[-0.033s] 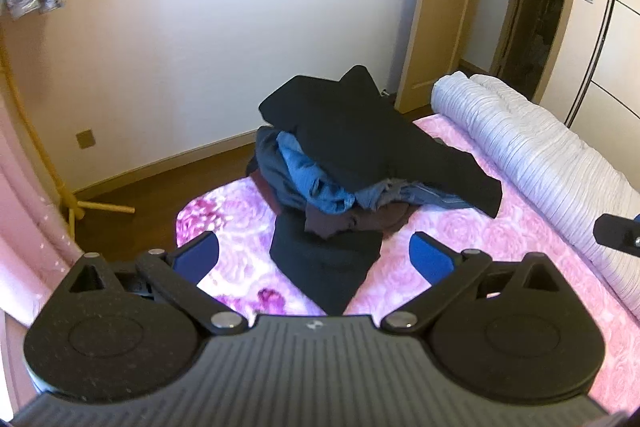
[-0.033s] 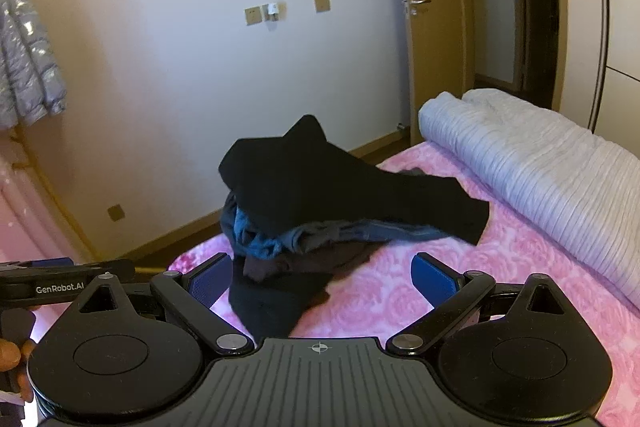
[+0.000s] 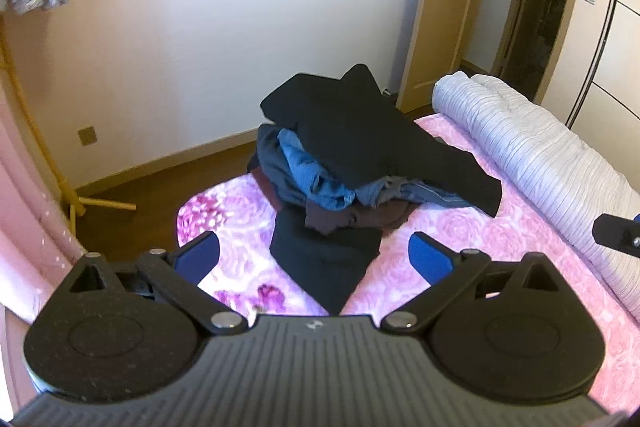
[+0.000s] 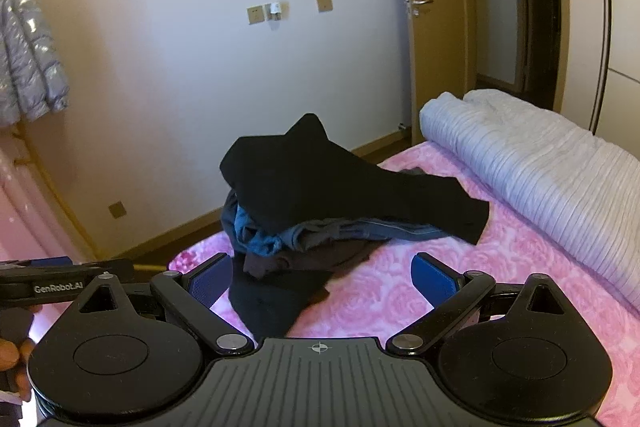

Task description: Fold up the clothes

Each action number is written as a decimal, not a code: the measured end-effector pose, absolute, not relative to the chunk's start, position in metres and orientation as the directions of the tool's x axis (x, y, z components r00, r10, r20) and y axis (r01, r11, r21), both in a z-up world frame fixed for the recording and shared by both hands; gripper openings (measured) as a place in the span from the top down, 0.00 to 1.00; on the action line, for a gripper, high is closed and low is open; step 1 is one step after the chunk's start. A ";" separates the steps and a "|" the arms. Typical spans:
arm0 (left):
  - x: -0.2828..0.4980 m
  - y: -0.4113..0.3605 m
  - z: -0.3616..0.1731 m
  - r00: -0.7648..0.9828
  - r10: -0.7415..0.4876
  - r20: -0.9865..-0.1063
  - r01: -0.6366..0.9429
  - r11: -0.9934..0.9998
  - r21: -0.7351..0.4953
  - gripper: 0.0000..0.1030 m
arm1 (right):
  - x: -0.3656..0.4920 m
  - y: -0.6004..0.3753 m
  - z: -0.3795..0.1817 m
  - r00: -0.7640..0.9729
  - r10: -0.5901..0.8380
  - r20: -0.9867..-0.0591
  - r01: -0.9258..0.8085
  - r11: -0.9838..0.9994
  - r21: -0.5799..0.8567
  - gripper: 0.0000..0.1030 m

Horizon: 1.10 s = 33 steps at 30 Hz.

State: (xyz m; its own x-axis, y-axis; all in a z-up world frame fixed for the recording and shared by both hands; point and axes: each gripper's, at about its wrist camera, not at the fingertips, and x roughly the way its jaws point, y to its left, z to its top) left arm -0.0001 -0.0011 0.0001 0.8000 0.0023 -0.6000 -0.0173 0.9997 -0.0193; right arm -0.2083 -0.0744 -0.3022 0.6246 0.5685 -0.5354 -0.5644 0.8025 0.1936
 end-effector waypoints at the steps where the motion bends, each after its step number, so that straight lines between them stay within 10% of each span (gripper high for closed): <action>1: -0.001 -0.003 0.000 0.799 -0.004 -0.602 -0.013 1.000 -0.024 0.06 | -0.209 -0.074 -0.303 0.624 0.568 -0.537 -0.566 0.802 0.191 0.04; 33: -0.037 -0.005 0.006 0.756 0.009 -0.654 -0.064 0.996 -0.059 0.06 | -0.220 -0.077 -0.302 0.621 0.514 -0.592 -0.577 0.811 0.099 0.04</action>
